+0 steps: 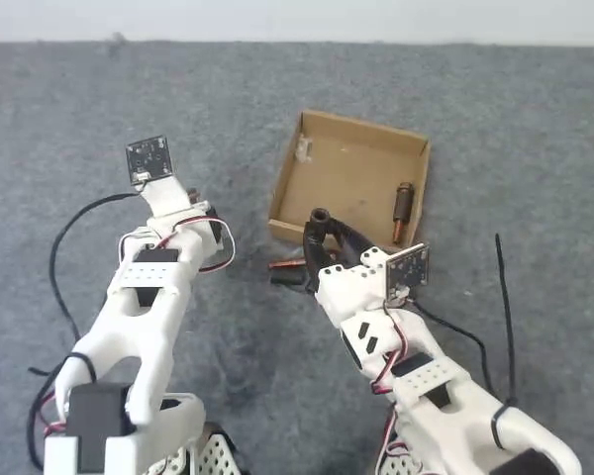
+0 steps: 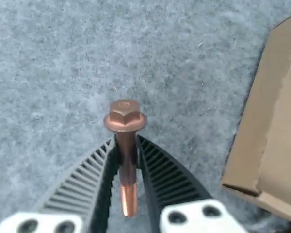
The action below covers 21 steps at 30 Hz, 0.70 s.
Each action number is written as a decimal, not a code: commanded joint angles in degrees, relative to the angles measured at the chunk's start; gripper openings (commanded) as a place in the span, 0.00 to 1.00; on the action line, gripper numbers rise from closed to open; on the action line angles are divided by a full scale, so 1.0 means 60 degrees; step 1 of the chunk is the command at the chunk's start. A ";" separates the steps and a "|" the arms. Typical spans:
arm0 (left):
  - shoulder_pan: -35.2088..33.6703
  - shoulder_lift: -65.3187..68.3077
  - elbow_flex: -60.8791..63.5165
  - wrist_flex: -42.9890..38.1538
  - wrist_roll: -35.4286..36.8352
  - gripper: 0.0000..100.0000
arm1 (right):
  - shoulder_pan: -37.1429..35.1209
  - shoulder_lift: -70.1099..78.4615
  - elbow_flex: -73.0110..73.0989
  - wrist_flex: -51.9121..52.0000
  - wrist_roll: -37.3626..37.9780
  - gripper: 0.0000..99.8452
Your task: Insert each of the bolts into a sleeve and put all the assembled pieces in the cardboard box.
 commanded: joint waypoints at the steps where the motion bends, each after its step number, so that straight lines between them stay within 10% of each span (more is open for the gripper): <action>1: -0.0059 -0.0059 -0.0549 -0.0264 0.0015 0.01 | 0.0007 -0.0330 0.0190 -0.0139 -0.0103 0.01; 14: -0.0059 -0.0059 -0.0549 -0.0264 0.0015 0.01 | -0.0579 -0.0154 0.0190 0.1634 -0.0147 0.01; 21: -0.0059 -0.0059 -0.0549 -0.0264 0.0015 0.01 | -0.0579 0.2703 0.0190 -0.1590 -0.0132 0.01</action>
